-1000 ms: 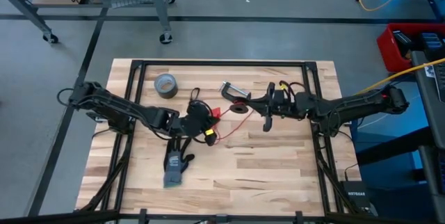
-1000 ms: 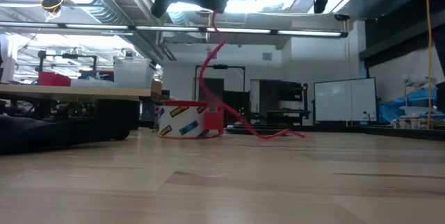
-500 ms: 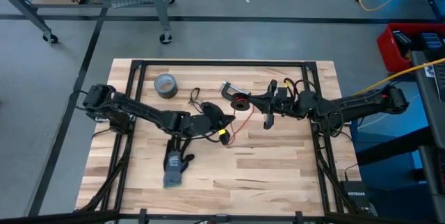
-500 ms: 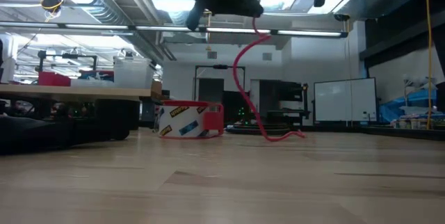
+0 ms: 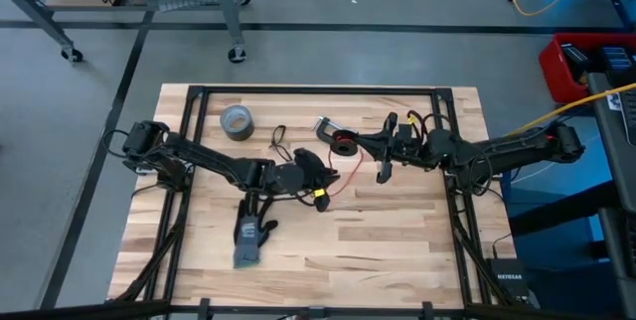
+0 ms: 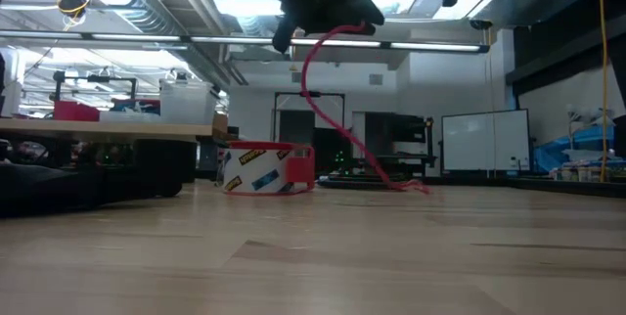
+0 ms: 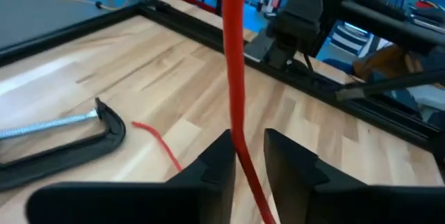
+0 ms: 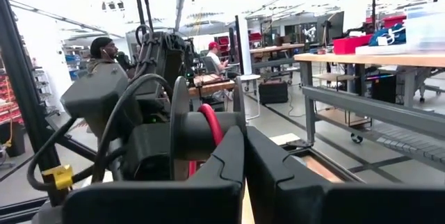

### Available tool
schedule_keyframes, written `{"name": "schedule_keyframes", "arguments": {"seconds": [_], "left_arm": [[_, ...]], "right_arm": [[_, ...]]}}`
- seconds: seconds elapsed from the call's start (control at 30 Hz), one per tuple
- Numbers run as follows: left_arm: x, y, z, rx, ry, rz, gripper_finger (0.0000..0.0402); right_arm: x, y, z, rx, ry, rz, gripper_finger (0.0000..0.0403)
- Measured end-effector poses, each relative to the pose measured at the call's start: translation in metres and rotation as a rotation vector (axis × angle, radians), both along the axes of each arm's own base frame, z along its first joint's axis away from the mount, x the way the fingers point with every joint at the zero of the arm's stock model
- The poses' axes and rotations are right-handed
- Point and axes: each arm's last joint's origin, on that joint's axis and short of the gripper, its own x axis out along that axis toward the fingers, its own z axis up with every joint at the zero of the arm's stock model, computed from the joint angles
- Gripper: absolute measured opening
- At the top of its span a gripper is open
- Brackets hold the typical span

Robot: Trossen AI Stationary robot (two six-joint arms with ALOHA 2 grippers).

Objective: Coil cords
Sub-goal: Coil the red wire onto the spool

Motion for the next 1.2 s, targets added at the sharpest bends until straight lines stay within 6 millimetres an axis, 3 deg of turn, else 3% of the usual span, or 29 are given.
{"name": "schedule_keyframes", "arguments": {"seconds": [0.53, 1.2], "left_arm": [[-0.007, -0.005, -0.012, 0.019, 0.131, 0.022, 0.0066], [-0.007, 0.011, -0.013, 0.098, 0.167, 0.119, 0.0065]], "right_arm": [[0.0, -0.001, -0.001, -0.025, 0.021, -0.057, 0.0005], [0.0, -0.004, -0.013, -0.052, 0.142, -0.137, 0.0005]]}}
